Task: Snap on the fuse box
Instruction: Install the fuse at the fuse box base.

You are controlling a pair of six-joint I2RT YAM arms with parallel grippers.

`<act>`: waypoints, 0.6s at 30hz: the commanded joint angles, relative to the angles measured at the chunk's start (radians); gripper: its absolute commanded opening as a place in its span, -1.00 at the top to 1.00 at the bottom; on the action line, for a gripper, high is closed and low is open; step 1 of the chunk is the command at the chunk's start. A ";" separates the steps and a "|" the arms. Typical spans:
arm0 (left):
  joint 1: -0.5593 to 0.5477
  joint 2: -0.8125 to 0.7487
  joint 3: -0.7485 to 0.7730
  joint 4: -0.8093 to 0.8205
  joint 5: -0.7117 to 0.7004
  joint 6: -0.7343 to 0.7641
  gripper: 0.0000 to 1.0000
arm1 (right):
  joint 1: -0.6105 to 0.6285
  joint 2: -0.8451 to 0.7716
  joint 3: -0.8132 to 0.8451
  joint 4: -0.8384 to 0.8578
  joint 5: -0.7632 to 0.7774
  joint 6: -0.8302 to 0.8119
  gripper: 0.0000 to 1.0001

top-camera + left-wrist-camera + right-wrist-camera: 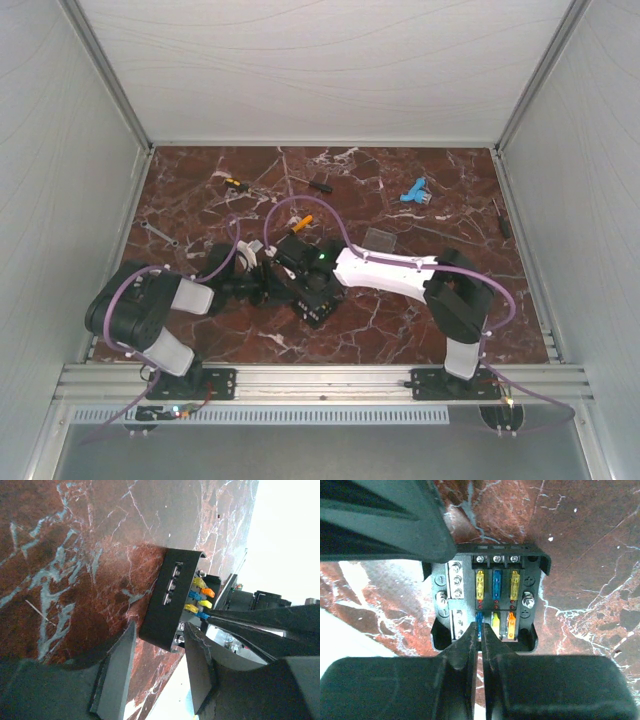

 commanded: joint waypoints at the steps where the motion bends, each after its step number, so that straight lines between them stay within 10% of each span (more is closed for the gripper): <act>1: 0.003 -0.022 0.001 0.032 0.019 0.001 0.12 | 0.008 -0.106 0.056 0.003 -0.012 -0.011 0.88; 18: -0.014 -0.052 -0.017 -0.014 -0.010 0.027 0.05 | 0.001 -0.044 -0.013 -0.040 -0.053 0.066 0.80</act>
